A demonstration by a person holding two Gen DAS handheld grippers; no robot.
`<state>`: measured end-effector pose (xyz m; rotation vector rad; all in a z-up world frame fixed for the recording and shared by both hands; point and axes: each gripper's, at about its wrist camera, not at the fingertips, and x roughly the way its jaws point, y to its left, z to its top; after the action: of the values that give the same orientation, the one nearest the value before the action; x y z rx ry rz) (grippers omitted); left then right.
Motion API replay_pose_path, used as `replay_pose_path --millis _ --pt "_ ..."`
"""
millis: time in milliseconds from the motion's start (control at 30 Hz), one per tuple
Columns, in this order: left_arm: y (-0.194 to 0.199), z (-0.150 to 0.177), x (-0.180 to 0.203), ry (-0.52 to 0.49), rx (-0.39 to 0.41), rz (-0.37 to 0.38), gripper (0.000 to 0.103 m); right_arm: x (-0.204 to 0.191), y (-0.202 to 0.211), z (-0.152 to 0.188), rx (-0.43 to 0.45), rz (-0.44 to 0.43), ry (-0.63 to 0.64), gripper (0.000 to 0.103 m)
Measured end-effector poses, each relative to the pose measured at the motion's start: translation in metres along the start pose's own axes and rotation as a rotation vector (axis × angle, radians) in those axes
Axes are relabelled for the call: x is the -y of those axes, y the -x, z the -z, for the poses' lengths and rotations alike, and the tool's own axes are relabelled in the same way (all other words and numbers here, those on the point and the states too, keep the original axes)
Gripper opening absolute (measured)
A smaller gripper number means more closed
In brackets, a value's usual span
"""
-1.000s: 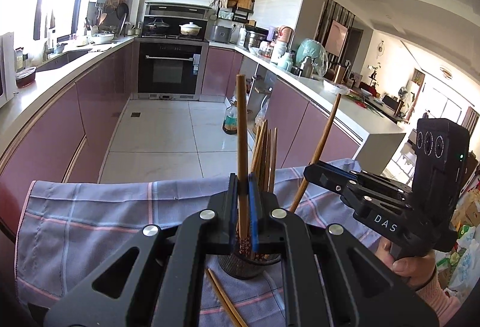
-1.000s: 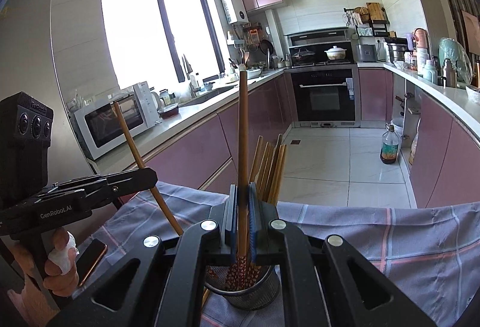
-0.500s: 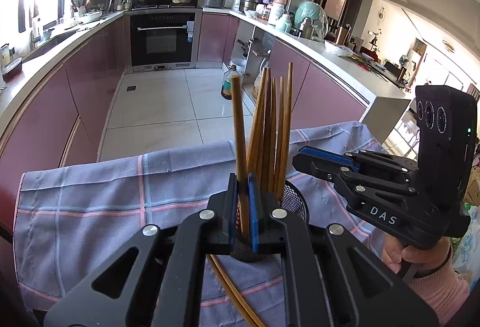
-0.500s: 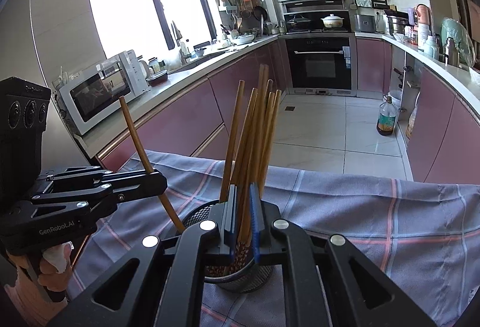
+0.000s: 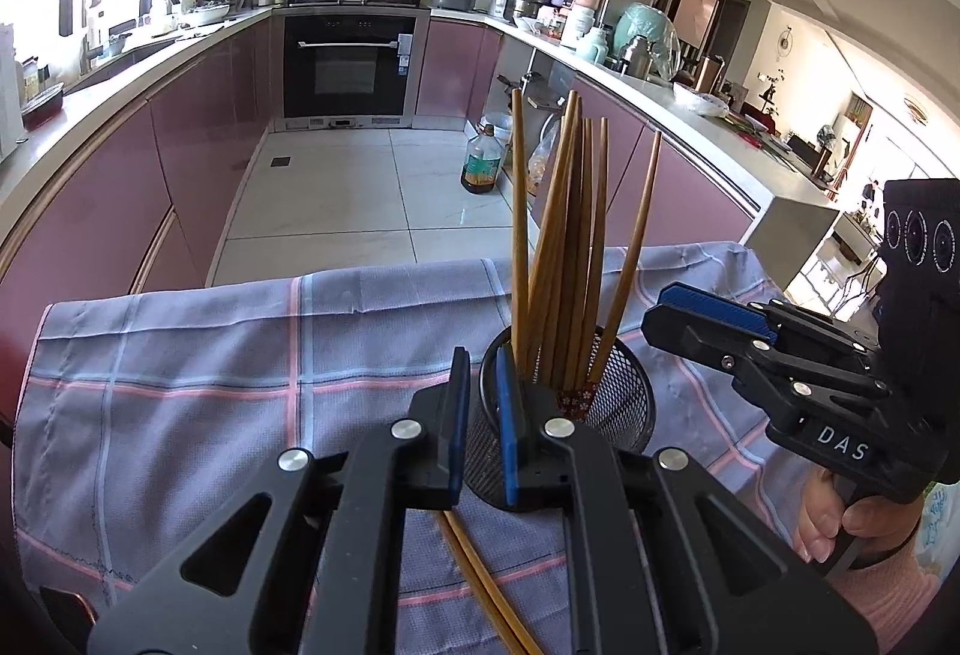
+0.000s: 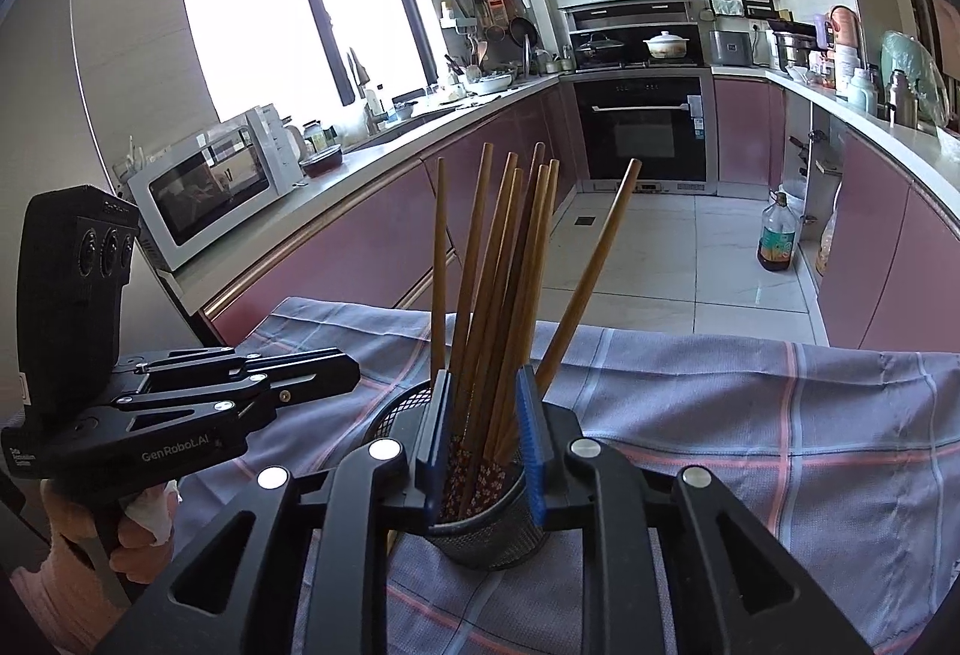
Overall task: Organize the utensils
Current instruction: 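Lower the left tool's chopstick into the mesh cup and open while the right tool releases its own, then pull both open tools back from the mesh cup over the remaining chopsticks, then lower the right tool onto a wooden chopstick and close while the left tool grasps another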
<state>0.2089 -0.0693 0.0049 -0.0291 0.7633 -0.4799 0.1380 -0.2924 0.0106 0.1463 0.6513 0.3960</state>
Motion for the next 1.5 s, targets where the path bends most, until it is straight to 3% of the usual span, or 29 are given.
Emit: replay_pose_path --millis 233,367,567,867,1500 --pt "0.025 0.022 -0.006 0.005 0.056 -0.047 0.022 -0.014 0.017 0.011 0.011 -0.048 0.038 0.023" --pt "0.037 0.042 -0.010 0.011 0.071 -0.079 0.032 -0.029 0.025 0.024 -0.006 -0.092 0.084 0.029" --pt "0.046 0.078 -0.029 0.061 0.044 -0.102 0.039 -0.055 0.006 0.067 -0.142 -0.137 0.140 0.030" --pt "0.042 0.123 -0.048 0.089 -0.033 -0.120 0.045 -0.071 -0.032 0.110 -0.302 -0.133 0.122 0.030" --pt "0.025 0.138 -0.032 0.060 -0.085 -0.099 0.047 -0.074 -0.033 0.128 -0.334 -0.056 0.156 0.029"
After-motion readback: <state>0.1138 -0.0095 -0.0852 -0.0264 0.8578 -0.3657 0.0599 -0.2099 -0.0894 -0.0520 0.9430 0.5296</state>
